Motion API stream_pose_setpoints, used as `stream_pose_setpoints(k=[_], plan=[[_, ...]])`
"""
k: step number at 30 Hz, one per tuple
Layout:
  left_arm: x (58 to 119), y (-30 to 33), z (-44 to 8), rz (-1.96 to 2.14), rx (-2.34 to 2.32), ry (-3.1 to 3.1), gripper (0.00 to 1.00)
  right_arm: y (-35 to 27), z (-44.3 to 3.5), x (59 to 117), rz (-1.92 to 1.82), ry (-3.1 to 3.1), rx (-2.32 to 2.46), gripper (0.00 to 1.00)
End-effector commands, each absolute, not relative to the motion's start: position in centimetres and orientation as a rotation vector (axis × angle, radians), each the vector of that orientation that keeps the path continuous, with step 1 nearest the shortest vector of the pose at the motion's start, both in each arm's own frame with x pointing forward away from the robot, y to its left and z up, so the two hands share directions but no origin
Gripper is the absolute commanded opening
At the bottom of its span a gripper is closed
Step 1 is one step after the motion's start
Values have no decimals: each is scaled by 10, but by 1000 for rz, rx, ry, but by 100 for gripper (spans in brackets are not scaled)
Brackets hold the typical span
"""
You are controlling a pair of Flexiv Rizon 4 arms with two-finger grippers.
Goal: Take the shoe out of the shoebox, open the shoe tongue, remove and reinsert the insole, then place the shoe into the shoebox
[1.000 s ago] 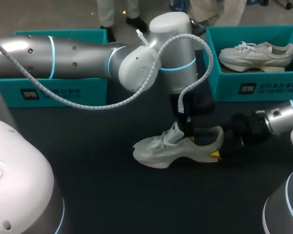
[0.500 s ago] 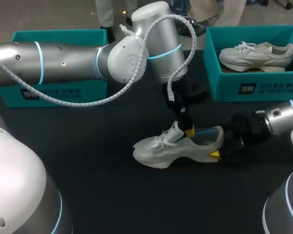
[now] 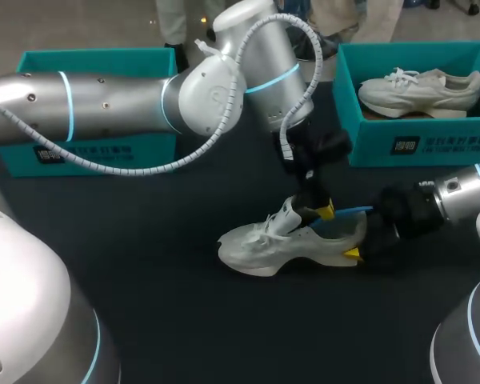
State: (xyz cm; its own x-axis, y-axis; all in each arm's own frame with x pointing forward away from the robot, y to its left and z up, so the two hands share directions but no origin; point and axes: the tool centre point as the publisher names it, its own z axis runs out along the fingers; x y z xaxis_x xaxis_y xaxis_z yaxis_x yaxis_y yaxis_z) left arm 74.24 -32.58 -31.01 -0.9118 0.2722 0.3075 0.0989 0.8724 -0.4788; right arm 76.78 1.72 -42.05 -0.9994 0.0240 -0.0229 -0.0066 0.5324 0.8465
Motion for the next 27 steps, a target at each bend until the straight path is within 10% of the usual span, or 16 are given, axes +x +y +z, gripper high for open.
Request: stream_pose_setpoints(k=[1, 7, 27], plan=[[743, -327, -313, 663, -268, -2671, 0, 19, -423, 768, 1497, 2725, 17, 0], [742, -323, -317, 671, -252, -2730, 35, 19, -423, 768, 1497, 2725, 17, 0], [728, -320, -323, 749, -266, -2878, 43, 19, -423, 768, 1497, 2725, 17, 0]])
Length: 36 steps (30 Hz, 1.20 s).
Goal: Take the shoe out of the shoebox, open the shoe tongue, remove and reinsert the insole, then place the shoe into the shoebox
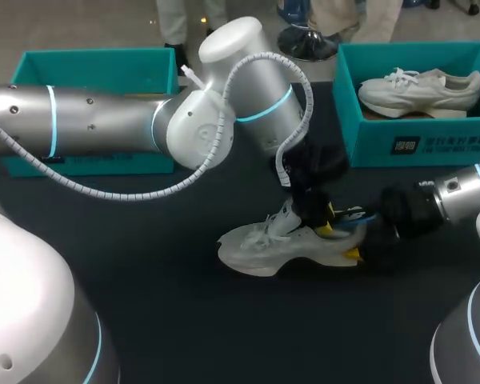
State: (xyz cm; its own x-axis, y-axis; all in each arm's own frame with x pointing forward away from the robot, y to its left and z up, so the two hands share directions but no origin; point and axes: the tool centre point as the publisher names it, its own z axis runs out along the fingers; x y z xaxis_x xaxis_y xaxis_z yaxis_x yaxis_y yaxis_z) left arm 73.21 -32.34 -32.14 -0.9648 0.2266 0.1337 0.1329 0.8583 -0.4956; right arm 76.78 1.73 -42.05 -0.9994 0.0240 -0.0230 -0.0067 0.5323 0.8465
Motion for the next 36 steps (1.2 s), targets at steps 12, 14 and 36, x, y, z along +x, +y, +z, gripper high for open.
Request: stream_pose_setpoints(k=[12, 14, 36], plan=[[736, -329, -340, 716, -245, -2972, 41, 19, -423, 768, 1497, 2725, 17, 0], [738, -330, -342, 714, -241, -2972, 40, 19, -423, 768, 1497, 2725, 17, 0], [740, -327, -314, 822, -161, -2897, 0, 19, -423, 768, 1497, 2725, 17, 0]])
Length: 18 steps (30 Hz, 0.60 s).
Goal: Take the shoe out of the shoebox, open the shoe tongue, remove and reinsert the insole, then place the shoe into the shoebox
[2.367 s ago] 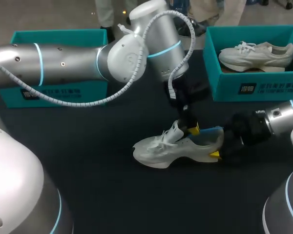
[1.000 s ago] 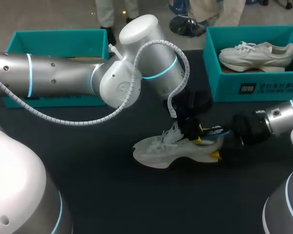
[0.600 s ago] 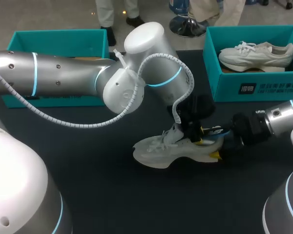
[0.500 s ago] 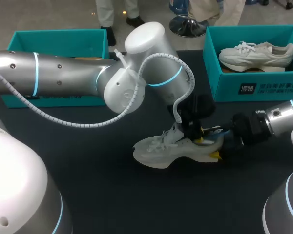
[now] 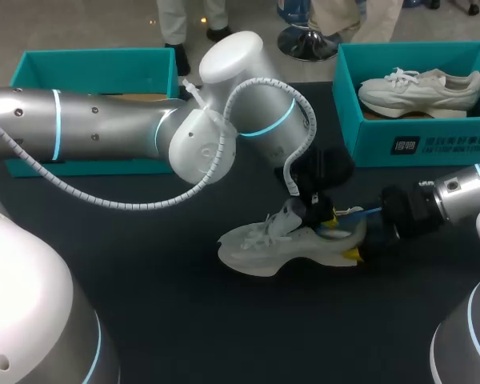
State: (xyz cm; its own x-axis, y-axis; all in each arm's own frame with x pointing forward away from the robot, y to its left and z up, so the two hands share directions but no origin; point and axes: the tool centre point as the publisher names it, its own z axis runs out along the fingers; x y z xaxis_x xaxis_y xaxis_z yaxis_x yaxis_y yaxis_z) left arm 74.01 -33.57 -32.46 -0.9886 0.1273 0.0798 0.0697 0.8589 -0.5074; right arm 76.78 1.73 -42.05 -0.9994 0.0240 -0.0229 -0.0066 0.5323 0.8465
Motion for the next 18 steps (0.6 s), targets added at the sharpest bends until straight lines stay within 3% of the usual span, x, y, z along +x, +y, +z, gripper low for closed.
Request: stream_pose_setpoints(k=[1, 18], plan=[[739, -327, -312, 829, -155, -2886, 0, 19, -423, 768, 1497, 2725, 17, 0], [737, -340, -257, 1038, -150, -2712, 0, 19, -423, 768, 1497, 2725, 17, 0]])
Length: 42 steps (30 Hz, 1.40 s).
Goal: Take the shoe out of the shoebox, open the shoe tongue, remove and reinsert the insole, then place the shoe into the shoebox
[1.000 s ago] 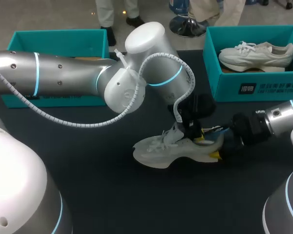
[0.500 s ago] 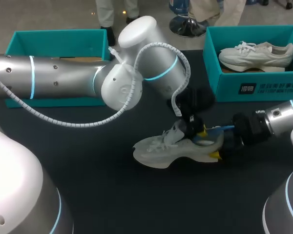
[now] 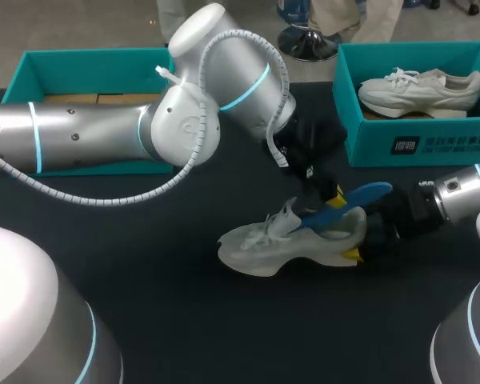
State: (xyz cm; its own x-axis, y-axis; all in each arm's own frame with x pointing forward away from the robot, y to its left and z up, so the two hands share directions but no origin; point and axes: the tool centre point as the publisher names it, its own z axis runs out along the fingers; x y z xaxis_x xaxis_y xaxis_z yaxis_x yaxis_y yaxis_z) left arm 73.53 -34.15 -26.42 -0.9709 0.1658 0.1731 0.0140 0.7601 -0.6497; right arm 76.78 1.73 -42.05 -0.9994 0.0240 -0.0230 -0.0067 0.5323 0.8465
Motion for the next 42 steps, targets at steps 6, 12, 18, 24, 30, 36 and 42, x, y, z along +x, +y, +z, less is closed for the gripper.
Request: stream_pose_setpoints(k=[6, 12, 18, 24, 30, 36, 42], plan=[[736, -342, -225, 1140, -161, -2641, 0, 19, -423, 768, 1497, 2725, 17, 0], [729, -344, -198, 1222, -161, -2609, 0, 19, -423, 768, 1497, 2725, 17, 0], [719, -348, -174, 1273, -188, -2579, 0, 19, -423, 768, 1497, 2725, 17, 0], [719, -348, -174, 1273, -188, -2579, 0, 19, -423, 768, 1497, 2725, 17, 0], [719, -348, -174, 1273, -188, -2579, 0, 19, -423, 768, 1497, 2725, 17, 0], [719, -348, -174, 1273, -188, -2579, 0, 19, -423, 768, 1497, 2725, 17, 0], [719, -348, -174, 1273, -188, -2579, 0, 19, -423, 768, 1497, 2725, 17, 0]])
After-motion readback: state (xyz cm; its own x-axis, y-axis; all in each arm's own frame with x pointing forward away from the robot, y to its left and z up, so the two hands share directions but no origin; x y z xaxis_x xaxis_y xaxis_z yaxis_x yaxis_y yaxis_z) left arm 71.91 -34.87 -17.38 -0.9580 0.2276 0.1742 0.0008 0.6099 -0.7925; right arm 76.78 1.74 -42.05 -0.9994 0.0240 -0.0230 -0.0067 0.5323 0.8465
